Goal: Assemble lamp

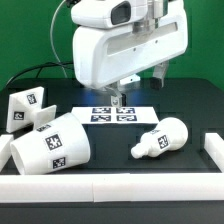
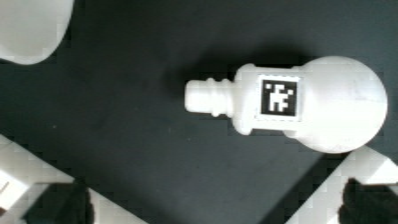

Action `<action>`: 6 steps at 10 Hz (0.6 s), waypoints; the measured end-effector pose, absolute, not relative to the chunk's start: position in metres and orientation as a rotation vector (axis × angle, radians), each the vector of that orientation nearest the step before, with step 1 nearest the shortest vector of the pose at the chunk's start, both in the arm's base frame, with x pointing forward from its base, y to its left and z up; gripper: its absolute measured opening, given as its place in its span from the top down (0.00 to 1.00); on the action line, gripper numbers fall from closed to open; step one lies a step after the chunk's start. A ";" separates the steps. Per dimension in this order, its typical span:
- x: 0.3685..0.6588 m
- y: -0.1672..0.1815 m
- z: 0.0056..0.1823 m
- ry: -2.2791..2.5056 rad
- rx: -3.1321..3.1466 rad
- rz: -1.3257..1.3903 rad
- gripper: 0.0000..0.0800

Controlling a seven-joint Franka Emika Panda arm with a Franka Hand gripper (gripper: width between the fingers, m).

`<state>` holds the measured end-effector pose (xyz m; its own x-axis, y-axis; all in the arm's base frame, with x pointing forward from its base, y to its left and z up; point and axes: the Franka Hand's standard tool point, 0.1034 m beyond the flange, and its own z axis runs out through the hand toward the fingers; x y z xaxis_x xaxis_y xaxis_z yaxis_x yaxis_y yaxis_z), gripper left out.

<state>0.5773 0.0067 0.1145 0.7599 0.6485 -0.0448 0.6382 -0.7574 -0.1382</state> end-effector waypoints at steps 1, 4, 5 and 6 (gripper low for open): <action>0.577 0.007 0.114 -1.041 -2.839 0.136 0.13; 0.577 0.007 0.114 -1.042 -2.839 0.136 0.13; 0.577 0.007 0.114 -1.042 -2.839 0.136 0.13; 0.578 0.006 0.115 -1.016 -2.850 0.127 0.13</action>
Offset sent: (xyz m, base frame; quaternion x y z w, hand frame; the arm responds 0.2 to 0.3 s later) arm 0.0000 0.0000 0.0000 0.0000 0.0000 0.0000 1.0000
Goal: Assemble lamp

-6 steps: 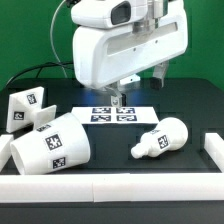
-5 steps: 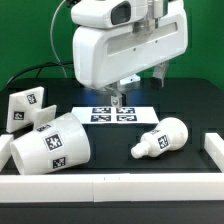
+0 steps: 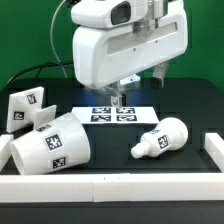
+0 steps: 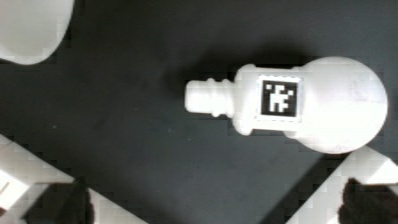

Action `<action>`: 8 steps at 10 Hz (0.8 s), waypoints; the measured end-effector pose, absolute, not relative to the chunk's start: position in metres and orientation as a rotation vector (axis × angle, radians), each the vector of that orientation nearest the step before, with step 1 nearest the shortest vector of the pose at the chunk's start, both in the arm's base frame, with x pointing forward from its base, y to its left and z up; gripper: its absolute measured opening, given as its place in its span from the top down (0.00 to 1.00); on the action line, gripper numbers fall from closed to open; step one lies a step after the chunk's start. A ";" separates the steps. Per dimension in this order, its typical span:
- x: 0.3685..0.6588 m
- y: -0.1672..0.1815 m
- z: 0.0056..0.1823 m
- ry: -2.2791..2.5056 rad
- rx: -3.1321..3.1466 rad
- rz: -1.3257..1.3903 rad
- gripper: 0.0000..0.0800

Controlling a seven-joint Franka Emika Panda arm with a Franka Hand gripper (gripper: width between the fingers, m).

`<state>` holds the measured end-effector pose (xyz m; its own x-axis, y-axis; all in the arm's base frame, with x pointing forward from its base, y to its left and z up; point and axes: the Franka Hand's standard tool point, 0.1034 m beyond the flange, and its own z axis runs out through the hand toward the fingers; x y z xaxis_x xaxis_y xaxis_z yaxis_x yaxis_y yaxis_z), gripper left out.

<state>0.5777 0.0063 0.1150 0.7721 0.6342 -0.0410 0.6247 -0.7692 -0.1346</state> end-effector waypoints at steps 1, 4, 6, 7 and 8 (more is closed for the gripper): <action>0.576 0.005 0.118 -0.839 -2.917 0.075 0.13; 0.569 0.018 0.118 -0.387 -3.002 0.030 0.13; 0.569 0.020 0.117 -0.223 -3.003 0.034 0.13; 0.569 0.020 0.117 -0.095 -3.010 0.043 0.13; 0.569 0.020 0.117 -0.016 -3.012 0.049 0.13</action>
Offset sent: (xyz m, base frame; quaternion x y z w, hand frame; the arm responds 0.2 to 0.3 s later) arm 0.0020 0.0171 0.0025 0.0177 0.0360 0.2270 0.9731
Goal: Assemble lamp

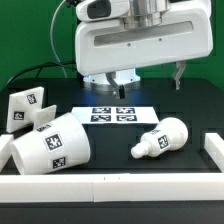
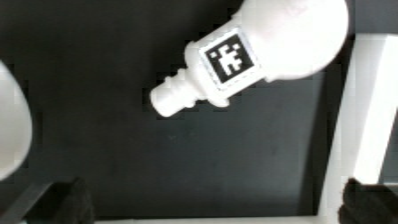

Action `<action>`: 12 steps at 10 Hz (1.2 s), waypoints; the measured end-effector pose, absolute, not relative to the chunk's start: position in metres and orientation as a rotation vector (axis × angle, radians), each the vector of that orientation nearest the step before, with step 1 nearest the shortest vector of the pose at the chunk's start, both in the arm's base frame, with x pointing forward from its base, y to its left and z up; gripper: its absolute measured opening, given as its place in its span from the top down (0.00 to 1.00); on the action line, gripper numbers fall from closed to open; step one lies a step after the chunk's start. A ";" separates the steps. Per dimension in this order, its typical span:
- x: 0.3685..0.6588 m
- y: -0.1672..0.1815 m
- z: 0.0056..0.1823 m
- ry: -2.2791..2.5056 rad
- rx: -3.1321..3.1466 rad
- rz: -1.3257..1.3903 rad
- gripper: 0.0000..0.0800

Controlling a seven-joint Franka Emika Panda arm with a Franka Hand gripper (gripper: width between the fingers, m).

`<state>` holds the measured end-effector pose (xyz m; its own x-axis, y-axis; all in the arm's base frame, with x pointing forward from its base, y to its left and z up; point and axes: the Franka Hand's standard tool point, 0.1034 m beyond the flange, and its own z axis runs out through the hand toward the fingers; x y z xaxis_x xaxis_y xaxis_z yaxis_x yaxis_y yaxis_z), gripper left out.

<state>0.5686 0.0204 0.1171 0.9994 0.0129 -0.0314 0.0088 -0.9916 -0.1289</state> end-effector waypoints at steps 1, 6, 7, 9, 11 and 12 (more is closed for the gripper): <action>0.569 0.021 0.116 0.118 -3.011 0.048 0.13; 0.568 0.040 0.086 1.199 -2.713 0.027 0.13; 0.569 0.040 0.087 1.202 -2.710 0.024 0.13; 0.567 0.040 0.085 1.192 -2.716 0.028 0.13; 0.548 0.036 0.060 1.216 -2.718 0.093 0.13; 0.544 0.041 0.050 1.210 -2.727 0.082 0.13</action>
Offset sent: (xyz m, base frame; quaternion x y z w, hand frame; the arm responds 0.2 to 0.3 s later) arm -0.0008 0.0102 -0.0286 0.0087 0.0429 0.5013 0.8642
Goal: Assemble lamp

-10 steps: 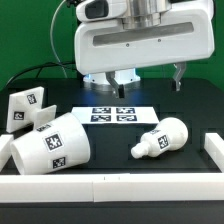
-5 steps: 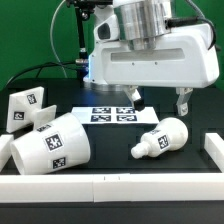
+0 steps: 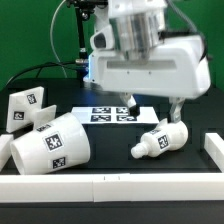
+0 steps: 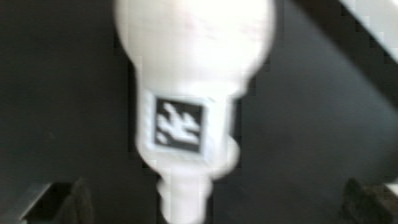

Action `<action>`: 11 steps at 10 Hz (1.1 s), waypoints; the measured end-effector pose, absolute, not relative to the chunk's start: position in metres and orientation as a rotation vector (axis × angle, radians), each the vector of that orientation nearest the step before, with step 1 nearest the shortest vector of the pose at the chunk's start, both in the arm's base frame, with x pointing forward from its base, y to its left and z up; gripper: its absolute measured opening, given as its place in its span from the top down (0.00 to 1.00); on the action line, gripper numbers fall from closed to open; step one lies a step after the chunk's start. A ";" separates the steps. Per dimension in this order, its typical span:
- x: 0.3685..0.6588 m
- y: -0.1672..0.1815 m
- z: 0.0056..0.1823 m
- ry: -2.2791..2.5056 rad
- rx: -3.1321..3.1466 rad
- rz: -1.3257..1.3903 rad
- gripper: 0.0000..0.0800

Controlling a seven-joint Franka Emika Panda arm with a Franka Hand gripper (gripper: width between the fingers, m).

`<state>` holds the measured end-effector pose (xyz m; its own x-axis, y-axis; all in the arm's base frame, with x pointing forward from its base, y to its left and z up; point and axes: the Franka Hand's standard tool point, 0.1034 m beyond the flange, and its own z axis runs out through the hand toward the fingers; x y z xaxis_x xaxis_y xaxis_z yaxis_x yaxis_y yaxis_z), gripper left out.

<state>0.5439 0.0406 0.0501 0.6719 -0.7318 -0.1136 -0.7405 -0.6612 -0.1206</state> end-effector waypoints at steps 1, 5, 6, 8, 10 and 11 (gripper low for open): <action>0.539 0.046 0.037 1.201 -2.739 0.084 0.13; 0.540 0.059 0.018 1.185 -2.754 0.062 0.28; 0.540 0.060 0.017 1.183 -2.753 0.062 0.45; 0.540 0.060 0.017 1.178 -2.754 0.062 0.48; 0.540 0.060 0.017 1.174 -2.756 0.062 0.48; 0.537 0.061 0.019 1.224 -2.736 0.069 0.48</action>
Offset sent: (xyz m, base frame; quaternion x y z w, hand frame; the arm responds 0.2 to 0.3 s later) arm 0.0096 0.0012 -0.0249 0.0198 0.0876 0.0047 0.9959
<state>0.5368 0.0614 0.0186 0.6671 -0.7382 -0.1003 -0.7448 -0.6578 -0.1117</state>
